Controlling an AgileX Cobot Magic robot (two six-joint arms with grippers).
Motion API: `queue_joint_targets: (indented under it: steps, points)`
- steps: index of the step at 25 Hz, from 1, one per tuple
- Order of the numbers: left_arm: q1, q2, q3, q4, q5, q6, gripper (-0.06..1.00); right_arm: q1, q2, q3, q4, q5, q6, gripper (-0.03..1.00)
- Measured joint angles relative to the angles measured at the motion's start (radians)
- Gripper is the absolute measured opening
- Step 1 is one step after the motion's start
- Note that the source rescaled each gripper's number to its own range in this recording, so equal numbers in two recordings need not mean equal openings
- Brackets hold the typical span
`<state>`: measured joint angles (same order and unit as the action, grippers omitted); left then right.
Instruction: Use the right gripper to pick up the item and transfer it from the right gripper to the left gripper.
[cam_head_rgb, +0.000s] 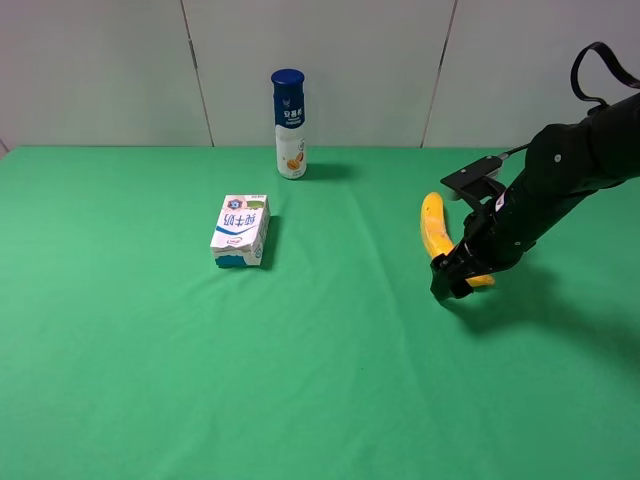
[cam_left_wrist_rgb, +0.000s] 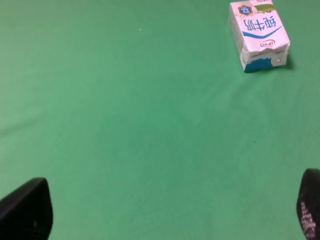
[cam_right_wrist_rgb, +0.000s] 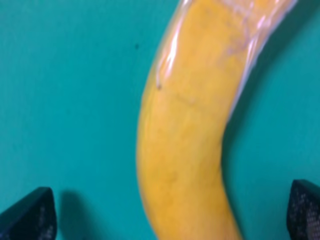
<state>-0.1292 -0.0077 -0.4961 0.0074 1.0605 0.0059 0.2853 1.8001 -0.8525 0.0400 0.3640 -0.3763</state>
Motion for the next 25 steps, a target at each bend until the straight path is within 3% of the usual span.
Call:
queue_joint_targets:
  steps: [20, 22, 25]
  points:
    - [0.0, 0.0, 0.0, 0.0, 0.0, 0.0, 0.96, 0.0, 0.04, -0.004, 0.008, -0.024, 0.003, 1.0]
    - [0.0, 0.0, 0.0, 0.0, 0.0, 0.0, 0.96, 0.0, 0.04, -0.004, 0.012, -0.024, 0.003, 0.91]
    - [0.0, 0.0, 0.0, 0.0, 0.0, 0.0, 0.96, 0.005, 0.041, -0.004, 0.014, -0.028, 0.003, 0.67]
